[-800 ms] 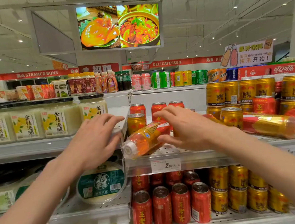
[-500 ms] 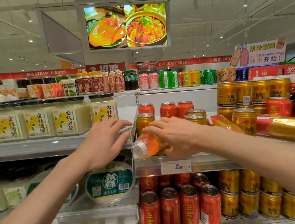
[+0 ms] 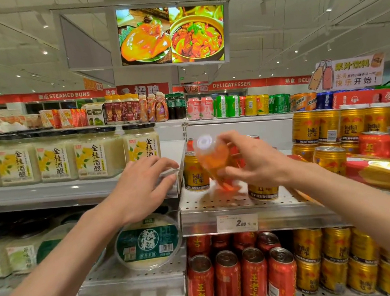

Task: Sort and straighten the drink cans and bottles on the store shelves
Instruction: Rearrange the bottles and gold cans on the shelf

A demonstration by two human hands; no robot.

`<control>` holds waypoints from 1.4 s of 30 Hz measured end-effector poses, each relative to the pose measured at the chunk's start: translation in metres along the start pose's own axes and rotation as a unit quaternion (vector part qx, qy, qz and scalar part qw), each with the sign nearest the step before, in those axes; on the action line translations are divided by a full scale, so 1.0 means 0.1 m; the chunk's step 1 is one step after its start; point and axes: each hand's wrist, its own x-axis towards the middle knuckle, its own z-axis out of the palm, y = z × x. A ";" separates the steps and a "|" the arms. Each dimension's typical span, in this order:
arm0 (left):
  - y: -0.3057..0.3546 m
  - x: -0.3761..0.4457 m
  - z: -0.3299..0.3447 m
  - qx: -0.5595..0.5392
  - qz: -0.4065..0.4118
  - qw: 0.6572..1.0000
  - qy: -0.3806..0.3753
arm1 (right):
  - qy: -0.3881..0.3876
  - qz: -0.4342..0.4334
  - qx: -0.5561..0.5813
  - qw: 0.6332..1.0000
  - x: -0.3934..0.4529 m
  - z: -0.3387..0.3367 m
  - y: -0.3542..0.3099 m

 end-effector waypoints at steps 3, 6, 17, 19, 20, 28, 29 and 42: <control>-0.01 -0.01 0.02 0.002 -0.003 1.000 0.007 | 0.034 0.052 0.102 0.993 0.08 -0.02 0.01; 0.00 -0.01 0.03 0.001 -0.005 1.000 0.013 | 0.044 0.081 0.156 0.983 0.16 0.03 -0.05; 0.04 -0.02 0.04 -0.009 -0.016 0.999 0.035 | 0.013 0.115 0.160 0.980 0.23 0.14 -0.23; 0.08 -0.03 0.01 -0.029 -0.030 0.998 0.037 | -0.010 0.101 0.130 0.986 0.19 0.09 -0.23; 0.10 -0.03 -0.01 -0.047 -0.040 0.997 0.035 | -0.014 0.095 0.109 0.989 0.17 0.04 -0.22; 0.44 0.38 -0.16 -0.136 -0.082 0.985 0.074 | -0.040 0.115 -0.106 0.987 -0.15 -0.39 0.15; 0.49 0.47 -0.15 -0.142 -0.088 0.983 0.075 | -0.055 0.124 -0.116 0.984 -0.20 -0.40 0.18; 0.68 0.76 0.17 -0.136 -0.130 0.977 0.101 | -0.129 0.162 -0.184 0.961 -0.83 -0.40 0.49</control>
